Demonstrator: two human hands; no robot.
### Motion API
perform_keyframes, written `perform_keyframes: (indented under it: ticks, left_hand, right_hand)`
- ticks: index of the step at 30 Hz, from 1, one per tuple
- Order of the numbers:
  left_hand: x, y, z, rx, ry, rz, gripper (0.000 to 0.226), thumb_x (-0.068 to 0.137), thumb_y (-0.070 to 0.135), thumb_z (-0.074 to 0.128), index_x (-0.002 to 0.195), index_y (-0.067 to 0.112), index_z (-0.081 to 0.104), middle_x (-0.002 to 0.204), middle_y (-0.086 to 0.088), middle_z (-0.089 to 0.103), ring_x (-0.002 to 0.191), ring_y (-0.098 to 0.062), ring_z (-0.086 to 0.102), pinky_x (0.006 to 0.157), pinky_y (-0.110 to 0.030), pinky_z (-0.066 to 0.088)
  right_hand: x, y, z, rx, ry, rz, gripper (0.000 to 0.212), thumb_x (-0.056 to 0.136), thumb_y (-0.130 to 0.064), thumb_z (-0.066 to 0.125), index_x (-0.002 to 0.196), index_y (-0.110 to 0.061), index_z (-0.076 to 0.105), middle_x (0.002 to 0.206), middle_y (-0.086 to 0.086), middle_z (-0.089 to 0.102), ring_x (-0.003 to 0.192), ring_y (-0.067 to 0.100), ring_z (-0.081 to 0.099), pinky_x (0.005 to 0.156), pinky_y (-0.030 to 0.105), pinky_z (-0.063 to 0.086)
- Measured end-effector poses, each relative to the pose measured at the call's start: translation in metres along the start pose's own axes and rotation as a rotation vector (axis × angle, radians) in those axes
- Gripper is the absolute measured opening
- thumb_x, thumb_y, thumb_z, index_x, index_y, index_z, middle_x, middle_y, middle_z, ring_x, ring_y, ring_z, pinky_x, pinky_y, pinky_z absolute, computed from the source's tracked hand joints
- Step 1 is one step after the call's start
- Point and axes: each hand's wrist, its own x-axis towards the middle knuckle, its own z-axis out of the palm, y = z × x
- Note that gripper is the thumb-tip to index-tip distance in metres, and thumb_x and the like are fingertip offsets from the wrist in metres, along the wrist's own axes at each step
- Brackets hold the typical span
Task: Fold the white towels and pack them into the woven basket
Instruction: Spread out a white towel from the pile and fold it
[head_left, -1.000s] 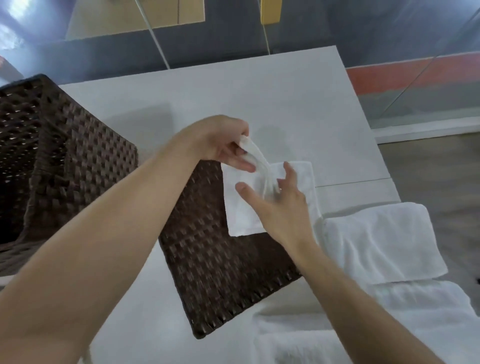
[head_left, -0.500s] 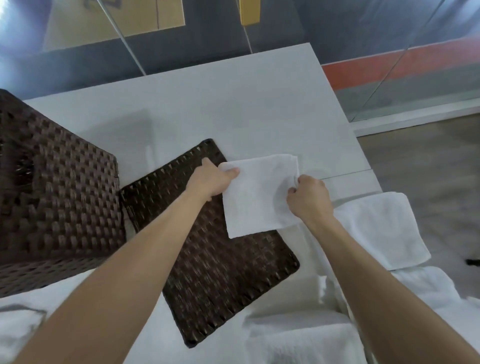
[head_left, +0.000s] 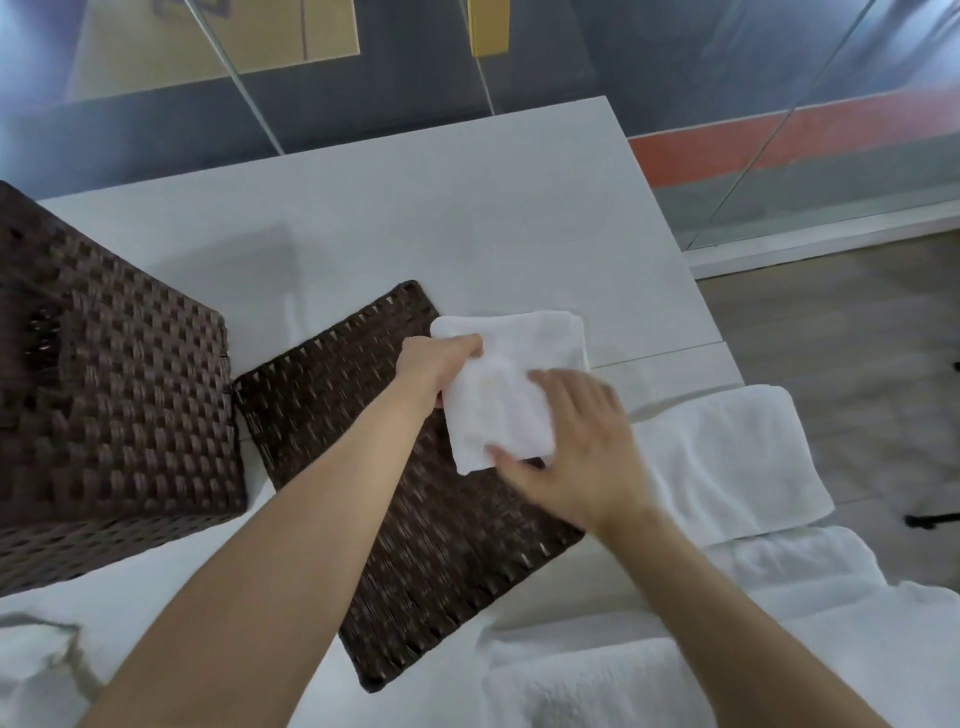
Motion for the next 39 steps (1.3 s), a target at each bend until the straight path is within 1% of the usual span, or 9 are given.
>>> perform_keyframes:
  ticks: [3, 6, 10, 14, 19, 23, 29, 33, 39]
  left_hand:
    - [-0.007, 0.009, 0.003, -0.03, -0.023, 0.0, 0.101, 0.051, 0.037, 0.081, 0.143, 0.011, 0.05, 0.119, -0.008, 0.071, 0.102, -0.027, 0.072, 0.068, -0.04, 0.062]
    - [-0.034, 0.023, 0.006, -0.06, 0.012, 0.032, 0.093, 0.059, 0.032, 0.081, 0.141, 0.01, 0.043, 0.119, -0.009, 0.066, 0.105, -0.028, 0.068, 0.07, -0.043, 0.065]
    - [-0.074, 0.039, -0.01, -0.107, -0.009, 0.107, 0.082, 0.074, 0.04, 0.08, 0.143, 0.016, 0.043, 0.121, -0.01, 0.065, 0.101, -0.029, 0.072, 0.067, -0.044, 0.068]
    - [-0.126, 0.022, -0.06, -0.198, -0.205, 0.283, 0.079, 0.075, 0.061, 0.071, 0.143, 0.023, 0.057, 0.103, -0.009, 0.069, 0.087, -0.025, 0.072, 0.076, -0.042, 0.063]
    - [-0.181, -0.043, -0.097, -0.049, -0.418, 0.513, 0.083, 0.075, 0.035, 0.096, 0.149, 0.025, 0.06, 0.148, 0.0, 0.066, 0.137, -0.02, 0.062, 0.12, -0.044, 0.043]
    - [-0.253, -0.067, -0.092, -0.239, -0.407, 0.644, 0.038, 0.097, 0.014, 0.077, 0.135, 0.017, 0.071, 0.135, -0.002, 0.076, 0.128, -0.024, 0.071, 0.111, -0.043, 0.051]
    - [-0.307, -0.15, -0.055, -0.082, -0.04, 0.517, 0.012, 0.105, 0.026, 0.065, 0.112, 0.017, 0.068, 0.102, 0.004, 0.074, 0.095, -0.017, 0.07, 0.067, -0.015, 0.051]
    - [-0.317, -0.226, -0.032, -0.061, -0.145, 0.35, 0.019, 0.107, 0.039, 0.063, 0.121, 0.026, 0.065, 0.117, 0.002, 0.075, 0.11, -0.023, 0.073, 0.092, -0.037, 0.059]
    - [-0.321, -0.268, 0.011, 0.02, -0.112, 0.205, 0.027, 0.107, 0.046, 0.06, 0.125, 0.027, 0.056, 0.125, 0.003, 0.069, 0.111, -0.018, 0.069, 0.096, -0.041, 0.058]
  right_hand:
    - [-0.017, -0.021, 0.016, -0.174, -0.191, 0.026, 0.101, 0.087, -0.073, 0.064, 0.156, -0.003, 0.041, 0.145, 0.013, 0.056, 0.14, 0.034, 0.05, 0.115, 0.053, 0.039]
    - [-0.002, -0.028, 0.022, -0.235, -0.139, 0.091, 0.092, 0.091, -0.041, 0.067, 0.163, -0.002, 0.026, 0.138, 0.015, 0.058, 0.133, 0.037, 0.055, 0.111, 0.055, 0.043]
    - [0.006, -0.034, -0.005, 0.035, -0.002, 0.154, 0.058, 0.083, -0.018, 0.074, 0.136, -0.007, 0.052, 0.102, 0.009, 0.068, 0.085, 0.033, 0.067, 0.076, 0.042, 0.054]
    - [0.009, -0.044, -0.069, 0.429, 0.059, 0.297, 0.035, 0.086, -0.012, 0.071, 0.119, -0.016, 0.061, 0.088, 0.001, 0.07, 0.073, 0.025, 0.066, 0.06, 0.034, 0.048]
    - [-0.013, -0.077, -0.162, 0.768, 0.011, 0.364, 0.019, 0.091, -0.007, 0.069, 0.107, -0.019, 0.071, 0.091, -0.007, 0.074, 0.085, 0.009, 0.068, 0.077, 0.034, 0.054]
    - [-0.046, -0.102, -0.21, 0.963, -0.053, 0.402, 0.029, 0.095, -0.029, 0.07, 0.124, -0.032, 0.071, 0.119, -0.01, 0.077, 0.112, 0.017, 0.074, 0.092, 0.037, 0.06]
    - [-0.179, -0.105, -0.177, 0.759, -0.265, 0.628, 0.025, 0.094, -0.016, 0.076, 0.115, -0.028, 0.07, 0.108, -0.017, 0.077, 0.097, -0.002, 0.073, 0.087, 0.03, 0.059]
    - [-0.25, -0.086, -0.15, 0.694, -0.351, 0.736, 0.054, 0.09, -0.042, 0.07, 0.142, -0.033, 0.055, 0.129, -0.016, 0.071, 0.115, 0.01, 0.069, 0.105, 0.047, 0.056]
    - [-0.271, -0.056, -0.139, 0.519, -0.313, 0.786, 0.038, 0.105, -0.035, 0.059, 0.14, -0.025, 0.048, 0.124, -0.002, 0.07, 0.116, 0.023, 0.068, 0.101, 0.044, 0.053]
